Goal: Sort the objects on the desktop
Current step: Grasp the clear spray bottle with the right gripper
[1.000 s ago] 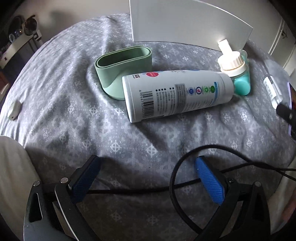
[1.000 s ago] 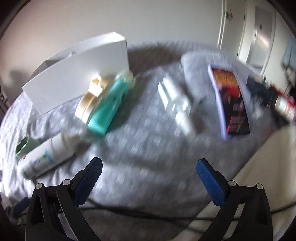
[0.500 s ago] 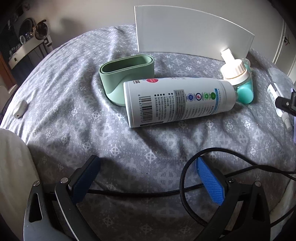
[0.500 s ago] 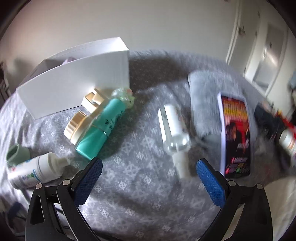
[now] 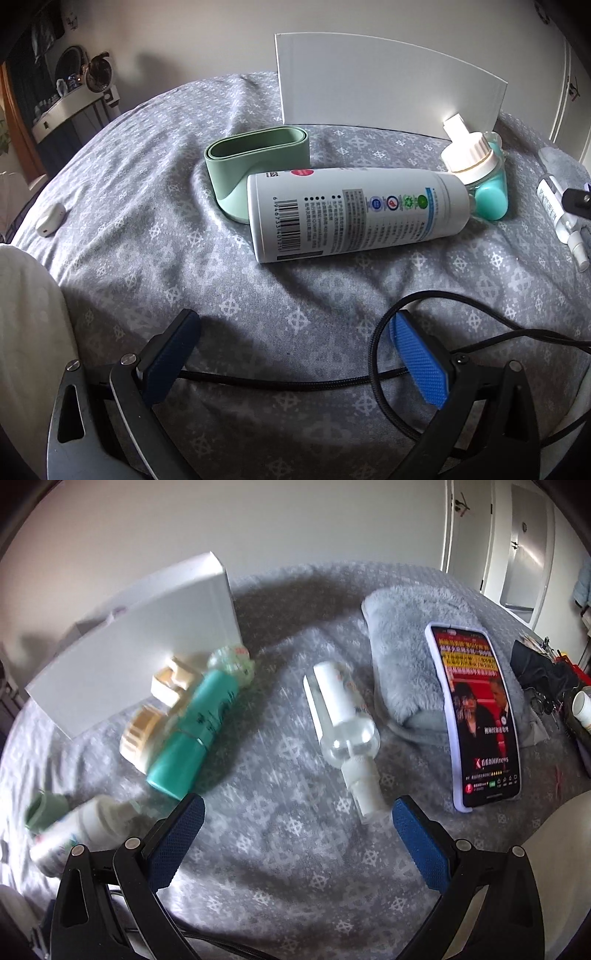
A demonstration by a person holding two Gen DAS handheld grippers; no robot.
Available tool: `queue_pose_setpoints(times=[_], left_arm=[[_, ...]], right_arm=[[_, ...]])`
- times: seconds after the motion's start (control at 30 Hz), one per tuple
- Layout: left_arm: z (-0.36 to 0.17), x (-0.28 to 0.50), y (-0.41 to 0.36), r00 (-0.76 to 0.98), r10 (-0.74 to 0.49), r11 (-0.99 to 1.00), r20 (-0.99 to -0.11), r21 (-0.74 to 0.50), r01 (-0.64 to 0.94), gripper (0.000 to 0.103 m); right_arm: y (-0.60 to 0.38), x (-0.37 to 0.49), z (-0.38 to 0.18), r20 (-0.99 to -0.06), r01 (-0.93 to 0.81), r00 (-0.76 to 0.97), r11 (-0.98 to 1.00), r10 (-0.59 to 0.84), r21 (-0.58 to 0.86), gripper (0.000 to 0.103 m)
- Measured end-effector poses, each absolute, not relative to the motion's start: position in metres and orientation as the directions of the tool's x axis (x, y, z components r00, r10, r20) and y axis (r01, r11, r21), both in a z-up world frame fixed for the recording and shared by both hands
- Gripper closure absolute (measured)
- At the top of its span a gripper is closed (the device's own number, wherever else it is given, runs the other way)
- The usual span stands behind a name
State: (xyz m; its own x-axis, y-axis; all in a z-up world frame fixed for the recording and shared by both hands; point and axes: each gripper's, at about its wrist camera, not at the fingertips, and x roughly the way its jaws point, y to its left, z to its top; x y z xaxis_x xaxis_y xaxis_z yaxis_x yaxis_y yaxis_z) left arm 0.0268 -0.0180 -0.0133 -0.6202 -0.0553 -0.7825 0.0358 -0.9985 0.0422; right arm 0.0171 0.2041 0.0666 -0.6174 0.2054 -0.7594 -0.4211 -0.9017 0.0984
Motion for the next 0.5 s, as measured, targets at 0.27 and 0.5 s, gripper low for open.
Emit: queue_pose_setpoints(times=[0.27,0.5], left_arm=[[-0.013,0.028,-0.017,-0.62,-0.054,-0.999,-0.783,0.04,0.036,0.0],[-0.013,0.028,-0.017,-0.621,-0.054,-0.999,-0.782,0.04,0.036,0.0]], right_arm=[[0.212,0.02,0.068,-0.761,-0.474,-0.601,-0.876,0.245,0.092,0.001],[0.21,0.003,0.075,-0.764,-0.457,-0.573,-0.889,0.298,-0.005,0.005]])
